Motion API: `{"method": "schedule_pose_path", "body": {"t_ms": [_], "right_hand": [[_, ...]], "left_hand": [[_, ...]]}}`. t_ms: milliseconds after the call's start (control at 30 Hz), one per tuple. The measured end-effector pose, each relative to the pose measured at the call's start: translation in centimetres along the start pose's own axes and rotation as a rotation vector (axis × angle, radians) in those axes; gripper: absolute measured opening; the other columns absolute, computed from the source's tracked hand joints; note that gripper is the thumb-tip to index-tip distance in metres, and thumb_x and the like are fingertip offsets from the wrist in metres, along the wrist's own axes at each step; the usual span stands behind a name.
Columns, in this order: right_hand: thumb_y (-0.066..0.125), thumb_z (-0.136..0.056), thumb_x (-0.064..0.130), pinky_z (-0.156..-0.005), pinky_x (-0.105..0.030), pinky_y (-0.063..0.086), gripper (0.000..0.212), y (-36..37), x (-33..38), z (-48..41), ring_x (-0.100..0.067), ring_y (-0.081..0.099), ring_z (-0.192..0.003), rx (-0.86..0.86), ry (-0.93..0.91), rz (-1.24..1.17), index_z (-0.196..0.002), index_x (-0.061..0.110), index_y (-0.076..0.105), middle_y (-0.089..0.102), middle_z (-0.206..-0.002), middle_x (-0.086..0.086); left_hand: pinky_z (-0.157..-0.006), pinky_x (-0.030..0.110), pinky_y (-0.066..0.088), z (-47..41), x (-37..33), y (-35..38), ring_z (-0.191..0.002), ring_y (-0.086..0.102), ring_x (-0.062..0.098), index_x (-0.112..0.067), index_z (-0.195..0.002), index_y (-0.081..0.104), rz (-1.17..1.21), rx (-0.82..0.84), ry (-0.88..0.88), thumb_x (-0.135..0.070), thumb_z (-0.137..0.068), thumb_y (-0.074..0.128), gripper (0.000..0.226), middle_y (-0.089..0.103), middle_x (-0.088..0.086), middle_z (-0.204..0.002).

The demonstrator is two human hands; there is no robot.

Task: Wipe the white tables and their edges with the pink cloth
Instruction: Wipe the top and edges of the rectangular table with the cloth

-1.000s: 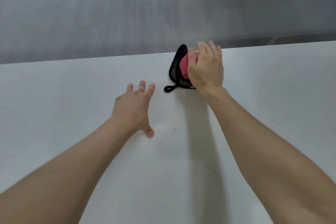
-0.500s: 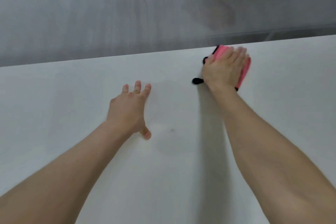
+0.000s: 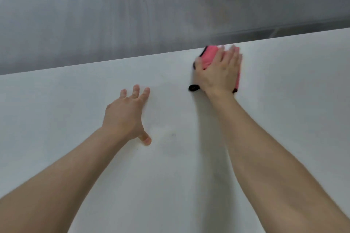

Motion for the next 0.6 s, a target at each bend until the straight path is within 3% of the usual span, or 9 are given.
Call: {"method": "schedule_pose_path", "body": {"t_ms": [100, 167, 200, 267, 367, 400, 467, 533, 600], "right_hand": [[0.032, -0.106, 0.059, -0.135, -0.044, -0.003, 0.076, 3.5, 11.9, 6.5, -0.031, 0.009, -0.167, 0.183, -0.612, 0.022, -0.169, 0.017, 0.032, 0.018, -0.178, -0.019], [0.030, -0.111, 0.051, -0.135, -0.042, -0.003, 0.065, 3.3, 11.2, 6.7, -0.025, 0.008, -0.167, 0.250, -0.802, 0.081, -0.170, 0.024, 0.029, 0.016, -0.180, -0.011], [0.029, -0.111, 0.050, -0.135, -0.041, -0.004, 0.064, 2.5, 8.5, 4.9, -0.023, 0.007, -0.167, 0.196, -0.768, 0.072, -0.171, 0.026, 0.028, 0.015, -0.180, -0.010], [0.022, -0.109, 0.054, -0.135, -0.043, -0.005, 0.070, 0.3, 0.7, -0.3, -0.023, 0.003, -0.168, 0.090, -0.503, 0.074, -0.172, 0.023, 0.024, 0.009, -0.181, -0.011], [0.016, -0.105, 0.054, -0.136, -0.047, 0.001, 0.082, -1.4, -5.2, -2.8, -0.028, 0.005, -0.168, 0.018, -0.166, 0.061, -0.170, 0.004, 0.020, 0.008, -0.180, -0.017], [0.019, -0.106, 0.053, -0.136, -0.048, 0.005, 0.082, -1.1, -3.5, -0.7, -0.030, 0.013, -0.167, -0.006, -0.196, 0.041, -0.168, 0.000, 0.025, 0.016, -0.178, -0.019], [0.027, -0.109, 0.051, -0.135, -0.050, 0.012, 0.075, 0.4, 1.6, 7.3, -0.032, 0.026, -0.163, -0.026, -0.460, -0.002, -0.164, 0.001, 0.038, 0.029, -0.174, -0.020], [0.034, -0.110, 0.053, -0.135, -0.048, 0.010, 0.073, 1.9, 3.4, 18.9, -0.028, 0.017, -0.166, 0.101, -0.774, -0.008, -0.168, 0.007, 0.033, 0.021, -0.178, -0.015], [0.038, -0.110, 0.058, -0.136, -0.046, 0.007, 0.074, 0.9, 0.1, 24.8, -0.024, 0.011, -0.168, 0.182, -0.916, 0.036, -0.170, 0.016, 0.029, 0.016, -0.179, -0.010]], "left_hand": [[-0.111, 0.053, 0.048, 0.2, 0.1, -0.1, -0.166, 0.015, 0.031, -0.038, -0.171, 0.008, -0.034, -0.017, -0.003, -0.068, -0.039, 0.102, 0.164, 0.002, -0.009, -0.182], [-0.112, 0.054, 0.047, 0.1, 0.3, -0.1, -0.166, 0.015, 0.030, -0.040, -0.171, 0.005, -0.034, -0.023, -0.002, -0.069, -0.038, 0.102, 0.167, 0.001, -0.010, -0.182], [-0.116, 0.055, 0.045, 0.1, 0.2, -0.1, -0.167, 0.012, 0.030, -0.041, -0.171, 0.001, -0.026, -0.014, -0.004, -0.069, -0.039, 0.102, 0.169, 0.000, -0.009, -0.182], [-0.119, 0.054, 0.042, 0.1, 0.1, -0.2, -0.167, 0.011, 0.030, -0.041, -0.171, -0.002, -0.021, -0.001, -0.005, -0.066, -0.040, 0.103, 0.170, 0.000, -0.008, -0.182], [-0.119, 0.053, 0.042, 0.3, 0.0, -0.5, -0.166, 0.017, 0.030, -0.039, -0.172, 0.001, -0.026, -0.002, 0.002, -0.066, -0.041, 0.103, 0.168, 0.003, -0.007, -0.182], [-0.120, 0.053, 0.042, 0.3, -0.1, -0.4, -0.165, 0.020, 0.031, -0.039, -0.172, 0.002, -0.035, 0.002, 0.005, -0.067, -0.041, 0.103, 0.167, 0.005, -0.006, -0.182], [-0.120, 0.052, 0.042, 0.2, 0.0, -0.6, -0.163, 0.024, 0.031, -0.039, -0.172, 0.003, -0.047, -0.003, 0.006, -0.069, -0.042, 0.102, 0.167, 0.006, -0.006, -0.182], [-0.122, 0.051, 0.041, 0.5, 0.0, -0.6, -0.163, 0.026, 0.032, -0.038, -0.173, 0.003, -0.043, -0.013, 0.003, -0.068, -0.045, 0.102, 0.164, 0.008, -0.004, -0.182], [-0.123, 0.052, 0.039, 0.6, 0.0, -0.5, -0.162, 0.026, 0.033, -0.037, -0.173, 0.006, -0.014, -0.013, 0.003, -0.064, -0.046, 0.104, 0.162, 0.009, -0.003, -0.182]]}}
Point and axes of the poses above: each hand's wrist, its own z-axis away from the middle knuckle, its own y-axis out of the palm, x = y × z, the point moved 5 cm from there along -z, towards the middle knuckle
